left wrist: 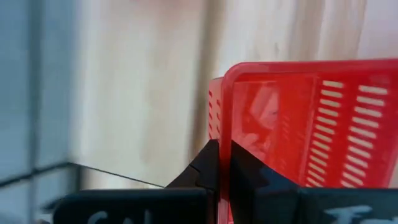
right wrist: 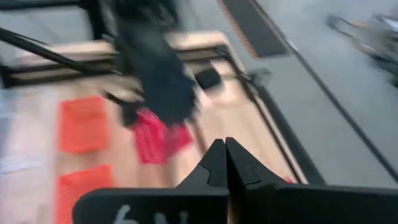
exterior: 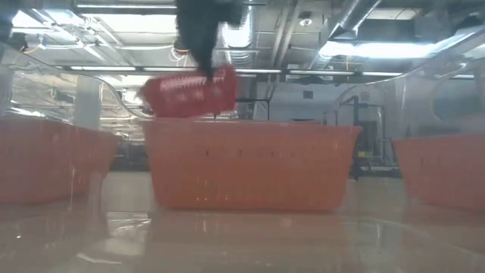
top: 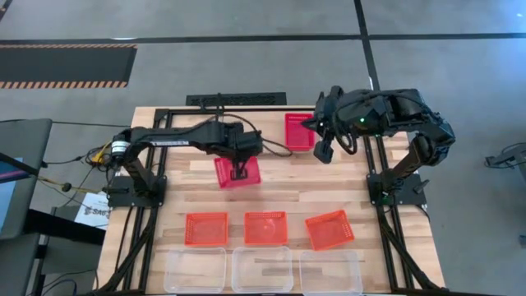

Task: Stack baskets on shelf by color
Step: Stack the red bin on top of the red bins on the shelf

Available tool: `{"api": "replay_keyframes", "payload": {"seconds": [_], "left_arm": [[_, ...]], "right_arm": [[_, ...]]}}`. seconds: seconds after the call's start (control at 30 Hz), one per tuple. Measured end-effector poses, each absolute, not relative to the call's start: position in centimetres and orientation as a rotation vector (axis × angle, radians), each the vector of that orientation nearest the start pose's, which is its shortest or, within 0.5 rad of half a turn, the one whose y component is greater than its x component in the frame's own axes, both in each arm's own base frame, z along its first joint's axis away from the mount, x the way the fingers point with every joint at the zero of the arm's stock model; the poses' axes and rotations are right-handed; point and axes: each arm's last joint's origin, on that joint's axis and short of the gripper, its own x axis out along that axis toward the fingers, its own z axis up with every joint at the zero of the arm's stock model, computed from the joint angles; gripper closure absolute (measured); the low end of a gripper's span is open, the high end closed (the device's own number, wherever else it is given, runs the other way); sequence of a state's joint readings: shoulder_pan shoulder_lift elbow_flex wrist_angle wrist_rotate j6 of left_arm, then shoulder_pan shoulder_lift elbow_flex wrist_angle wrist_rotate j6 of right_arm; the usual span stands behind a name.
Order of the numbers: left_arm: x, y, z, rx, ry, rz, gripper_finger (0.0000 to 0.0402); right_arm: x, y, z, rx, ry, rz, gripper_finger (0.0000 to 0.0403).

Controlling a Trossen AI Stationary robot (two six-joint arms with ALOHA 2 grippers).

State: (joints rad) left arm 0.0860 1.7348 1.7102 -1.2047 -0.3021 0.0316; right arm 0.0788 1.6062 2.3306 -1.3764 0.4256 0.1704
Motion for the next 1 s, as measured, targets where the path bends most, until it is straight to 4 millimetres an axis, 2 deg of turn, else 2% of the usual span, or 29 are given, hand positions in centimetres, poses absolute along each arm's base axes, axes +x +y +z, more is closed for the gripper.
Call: {"api": "replay_keyframes", "payload": {"seconds": [0.17, 0.27, 0.37, 0.5, 0.67, 0.87, 1.0], "left_arm": [[33.5, 3.4, 40.2, 0.243, 0.998, 0.520, 0.0401], [32.6, 3.6, 44.0, 0.270, 0.840, 0.690, 0.0401], [31.6, 3.9, 47.2, 0.268, 0.692, 0.837, 0.0401], [30.6, 4.0, 50.4, 0.250, 0.525, 0.949, 0.0401], [30.2, 4.0, 52.6, 0.252, 0.396, 0.950, 0.0401], [30.1, 3.9, 53.0, 0.244, 0.365, 0.908, 0.0401], [30.2, 3.9, 53.0, 0.239, 0.360, 0.883, 0.0401]], "right_arm": [[23.5, 0.3, 50.8, -0.014, 0.690, -0.640, 0.0401], [23.4, 0.7, 50.7, -0.020, 0.641, -0.749, 0.0401], [23.3, 1.5, 50.7, -0.073, 0.603, -0.816, 0.0402], [23.6, 2.4, 50.2, -0.174, 0.503, -1.001, 0.0402], [24.9, 3.6, 47.6, -0.247, 0.388, -1.165, 0.0402], [26.7, 5.0, 42.2, -0.318, 0.249, -1.258, 0.0402], [27.2, 5.3, 39.3, -0.240, 0.179, -1.265, 0.0396]]}}
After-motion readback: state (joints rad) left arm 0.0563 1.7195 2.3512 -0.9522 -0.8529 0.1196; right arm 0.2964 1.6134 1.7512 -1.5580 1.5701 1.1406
